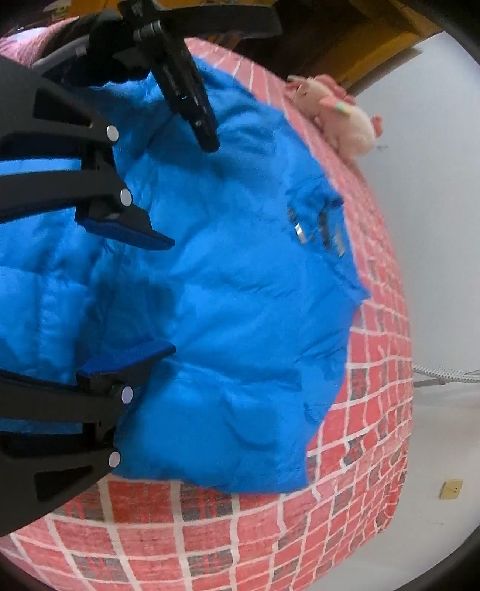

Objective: Fold large clothes
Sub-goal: 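Grasp the other sleeve cuff with the left tool and lift it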

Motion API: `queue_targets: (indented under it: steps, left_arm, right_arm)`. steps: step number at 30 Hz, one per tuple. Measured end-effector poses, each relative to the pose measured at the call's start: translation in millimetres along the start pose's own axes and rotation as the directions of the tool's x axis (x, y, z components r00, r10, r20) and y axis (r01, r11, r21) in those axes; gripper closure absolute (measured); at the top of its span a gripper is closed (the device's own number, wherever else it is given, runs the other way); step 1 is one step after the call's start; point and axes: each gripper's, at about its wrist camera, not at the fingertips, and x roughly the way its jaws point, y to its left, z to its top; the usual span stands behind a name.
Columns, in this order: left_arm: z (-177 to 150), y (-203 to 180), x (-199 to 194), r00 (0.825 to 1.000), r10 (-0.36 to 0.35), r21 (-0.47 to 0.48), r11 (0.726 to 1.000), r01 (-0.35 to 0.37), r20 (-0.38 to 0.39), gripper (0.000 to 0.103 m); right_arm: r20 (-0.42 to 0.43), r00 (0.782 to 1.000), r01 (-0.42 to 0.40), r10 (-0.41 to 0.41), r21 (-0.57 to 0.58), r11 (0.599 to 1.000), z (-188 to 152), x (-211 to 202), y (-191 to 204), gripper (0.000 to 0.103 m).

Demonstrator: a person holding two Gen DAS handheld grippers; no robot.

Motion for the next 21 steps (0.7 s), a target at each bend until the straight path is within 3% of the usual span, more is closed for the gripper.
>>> queue_targets:
  steps: [5,11,14,17,21]
  left_arm:
    - [0,24,-46,0.995,0.049,-0.043,0.998,-0.046,0.081,0.031]
    - [-37,105,-104,0.964,0.23,-0.126,0.969,-0.213,0.132,0.023]
    - [-72,171,-131,0.922,0.374,-0.225,0.911,-0.345,0.098,0.023]
    - [-111,248,-164,0.851,0.524,-0.349,0.802,-0.484,0.025,0.023]
    - [-149,327,-199,0.777,0.625,-0.479,0.66,-0.579,-0.078,0.022]
  right_arm:
    - [0.048,0.998,0.029,-0.027,-0.038,0.999,2,-25,9,0.032]
    - [0.063,0.997,0.045,-0.04,-0.068,0.997,1,-31,14,0.026]
    - [0.038,0.999,0.037,-0.034,-0.076,0.996,0,-25,15,0.026]
    - [0.019,0.999,0.033,-0.032,-0.087,0.996,-2,-20,18,0.025]
    - [0.006,0.999,0.034,-0.033,-0.09,0.995,-3,-15,18,0.025]
